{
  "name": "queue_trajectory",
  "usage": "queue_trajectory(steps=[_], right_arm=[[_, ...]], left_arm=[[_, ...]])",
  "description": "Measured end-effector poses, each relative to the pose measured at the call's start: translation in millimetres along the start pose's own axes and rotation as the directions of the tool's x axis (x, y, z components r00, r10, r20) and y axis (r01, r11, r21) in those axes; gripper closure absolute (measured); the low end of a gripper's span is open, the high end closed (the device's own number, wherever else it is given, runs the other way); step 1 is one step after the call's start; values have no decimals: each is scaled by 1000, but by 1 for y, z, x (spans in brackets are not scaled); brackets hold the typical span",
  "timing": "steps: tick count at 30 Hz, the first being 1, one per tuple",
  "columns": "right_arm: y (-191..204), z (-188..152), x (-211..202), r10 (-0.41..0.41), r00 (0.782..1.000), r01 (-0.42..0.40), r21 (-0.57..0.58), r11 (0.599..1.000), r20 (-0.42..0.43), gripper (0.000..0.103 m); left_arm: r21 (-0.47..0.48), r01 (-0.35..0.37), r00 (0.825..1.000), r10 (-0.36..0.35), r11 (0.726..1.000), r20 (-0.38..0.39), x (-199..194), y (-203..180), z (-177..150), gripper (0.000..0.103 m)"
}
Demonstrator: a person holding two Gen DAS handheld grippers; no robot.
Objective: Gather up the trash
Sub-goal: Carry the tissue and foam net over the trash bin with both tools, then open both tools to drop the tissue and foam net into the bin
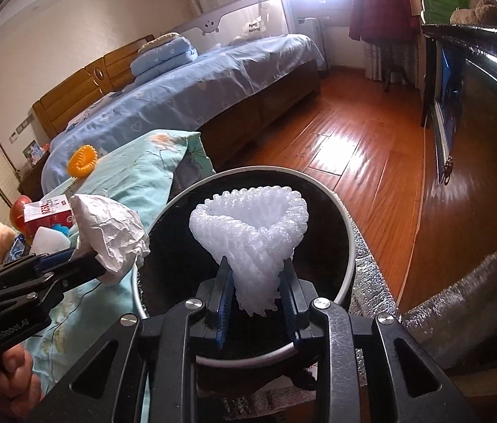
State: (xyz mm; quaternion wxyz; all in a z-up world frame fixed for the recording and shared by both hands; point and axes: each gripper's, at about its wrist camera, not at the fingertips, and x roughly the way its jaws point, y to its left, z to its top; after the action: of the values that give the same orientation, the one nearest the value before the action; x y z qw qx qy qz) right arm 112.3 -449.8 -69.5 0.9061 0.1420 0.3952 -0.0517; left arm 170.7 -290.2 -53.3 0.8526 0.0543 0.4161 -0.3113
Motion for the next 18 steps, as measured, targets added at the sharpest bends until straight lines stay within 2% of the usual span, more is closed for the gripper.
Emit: queue_trajectory(steps=[4, 6, 8, 9, 11, 18], right_arm=[[-4, 3, 6, 2, 1000, -2, 6, 1000, -14, 74], [-5, 5, 8, -1, 1000, 1, 9, 1000, -18, 71], [-7, 6, 9, -6, 1000, 7, 17, 1000, -24, 60], [-8, 7, 9, -7, 1000, 7, 21, 1000, -25, 59], [-10, 8, 10, -7, 1000, 8, 34, 999, -25, 47], [-5, 5, 4, 13, 1000, -13, 51, 999, -7, 35]], left_arm=[[7, 5, 1000, -5, 1000, -13, 5, -2, 3, 72], [10, 6, 1000, -6, 1000, -19, 7, -3, 4, 58], [9, 2, 1000, -2, 1000, -18, 7, -2, 4, 45], [7, 0, 1000, 0, 1000, -12, 6, -1, 3, 43], [-1, -1, 1000, 1, 1000, -11, 2, 2, 1, 42], [-31, -29, 999, 30, 999, 24, -20, 16, -18, 40]])
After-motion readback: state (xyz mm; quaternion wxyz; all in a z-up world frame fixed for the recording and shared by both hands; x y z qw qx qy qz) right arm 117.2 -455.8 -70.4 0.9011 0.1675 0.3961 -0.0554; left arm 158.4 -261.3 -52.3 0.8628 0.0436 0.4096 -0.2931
